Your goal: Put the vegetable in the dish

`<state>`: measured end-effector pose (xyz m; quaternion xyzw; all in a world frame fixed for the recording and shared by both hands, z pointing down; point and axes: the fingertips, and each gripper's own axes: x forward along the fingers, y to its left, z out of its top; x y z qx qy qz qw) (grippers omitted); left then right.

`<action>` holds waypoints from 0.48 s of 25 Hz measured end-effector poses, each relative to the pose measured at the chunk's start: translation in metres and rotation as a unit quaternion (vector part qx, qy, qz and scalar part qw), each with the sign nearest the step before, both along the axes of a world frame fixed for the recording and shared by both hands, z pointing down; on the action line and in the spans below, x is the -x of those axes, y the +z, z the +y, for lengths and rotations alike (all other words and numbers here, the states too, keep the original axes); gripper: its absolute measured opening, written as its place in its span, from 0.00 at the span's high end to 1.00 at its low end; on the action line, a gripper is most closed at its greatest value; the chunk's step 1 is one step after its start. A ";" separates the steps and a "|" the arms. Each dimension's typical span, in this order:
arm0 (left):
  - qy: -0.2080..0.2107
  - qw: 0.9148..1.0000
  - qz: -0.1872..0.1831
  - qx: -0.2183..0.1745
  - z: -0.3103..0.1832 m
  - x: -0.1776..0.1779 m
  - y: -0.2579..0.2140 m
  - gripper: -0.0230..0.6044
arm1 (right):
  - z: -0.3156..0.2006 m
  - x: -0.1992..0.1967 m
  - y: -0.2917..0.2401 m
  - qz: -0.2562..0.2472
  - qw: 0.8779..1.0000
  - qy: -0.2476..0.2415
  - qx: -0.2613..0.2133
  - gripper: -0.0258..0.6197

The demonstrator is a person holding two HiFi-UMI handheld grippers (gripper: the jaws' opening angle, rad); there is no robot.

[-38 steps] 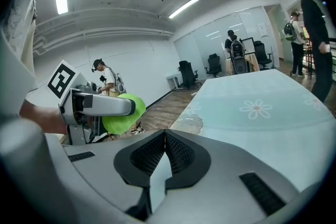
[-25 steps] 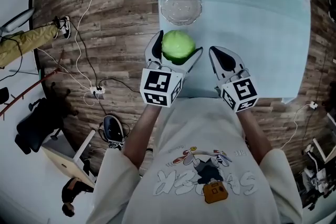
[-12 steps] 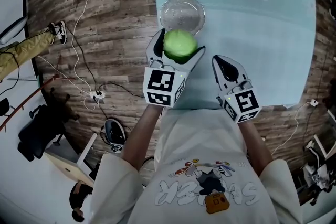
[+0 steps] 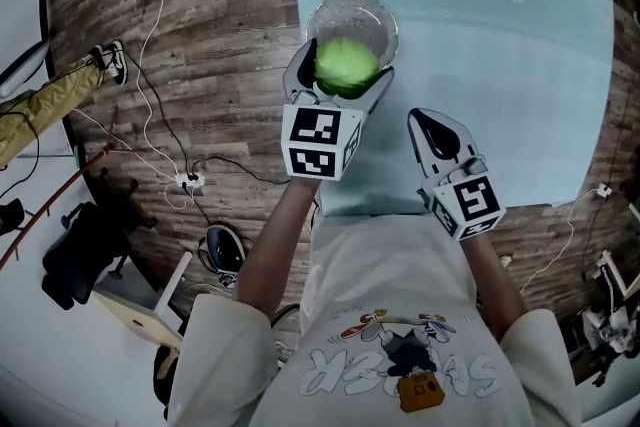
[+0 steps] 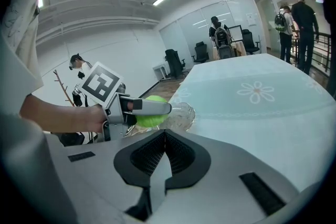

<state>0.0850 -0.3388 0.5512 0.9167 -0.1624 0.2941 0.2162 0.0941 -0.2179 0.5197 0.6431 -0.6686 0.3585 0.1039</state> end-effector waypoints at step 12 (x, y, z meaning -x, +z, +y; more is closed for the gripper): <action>-0.012 0.997 -0.077 0.018 -0.020 -0.021 0.053 0.13 | 0.002 -0.018 0.007 -0.005 1.000 0.019 0.006 0.93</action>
